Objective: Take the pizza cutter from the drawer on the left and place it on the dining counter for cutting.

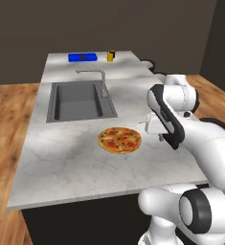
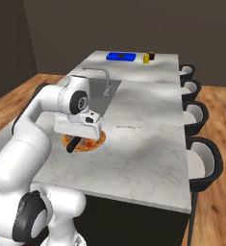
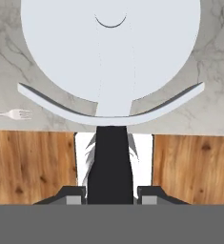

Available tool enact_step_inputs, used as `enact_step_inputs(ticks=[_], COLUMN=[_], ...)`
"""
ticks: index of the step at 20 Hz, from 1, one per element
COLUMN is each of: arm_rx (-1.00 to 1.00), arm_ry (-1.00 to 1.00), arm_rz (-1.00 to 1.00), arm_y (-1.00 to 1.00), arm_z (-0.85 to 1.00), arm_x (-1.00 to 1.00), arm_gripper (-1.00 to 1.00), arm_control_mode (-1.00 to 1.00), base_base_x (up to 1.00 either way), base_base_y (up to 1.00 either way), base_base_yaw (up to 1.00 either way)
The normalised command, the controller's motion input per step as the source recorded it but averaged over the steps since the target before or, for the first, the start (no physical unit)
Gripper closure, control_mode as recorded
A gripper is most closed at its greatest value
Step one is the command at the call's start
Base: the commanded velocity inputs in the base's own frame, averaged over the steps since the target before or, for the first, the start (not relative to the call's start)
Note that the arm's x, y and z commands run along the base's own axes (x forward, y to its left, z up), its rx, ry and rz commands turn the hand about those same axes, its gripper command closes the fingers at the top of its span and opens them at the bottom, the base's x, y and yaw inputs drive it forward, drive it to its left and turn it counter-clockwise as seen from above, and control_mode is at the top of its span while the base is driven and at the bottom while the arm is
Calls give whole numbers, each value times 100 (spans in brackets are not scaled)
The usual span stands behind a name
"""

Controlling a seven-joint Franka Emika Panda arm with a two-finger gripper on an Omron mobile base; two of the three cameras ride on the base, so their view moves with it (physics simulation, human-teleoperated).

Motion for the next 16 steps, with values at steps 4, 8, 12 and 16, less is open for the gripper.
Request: enact_step_inputs(ticks=[4,8,12,16], arm_rx=[0,2,2,0], arm_ry=[0,0,0,0], arm_rz=[-1,-2,0,0], arm_y=[-1,-15,-21,-26], arm_z=[0,-1,-15,-34], arm_x=[25,100,100,100], arm_gripper=[100,100,100,100], arm_control_mode=[-100,-100,-100,-100], base_base_x=[50,0,0,0], base_base_y=[-8,0,0,0], base_base_yaw=[0,0,0,0])
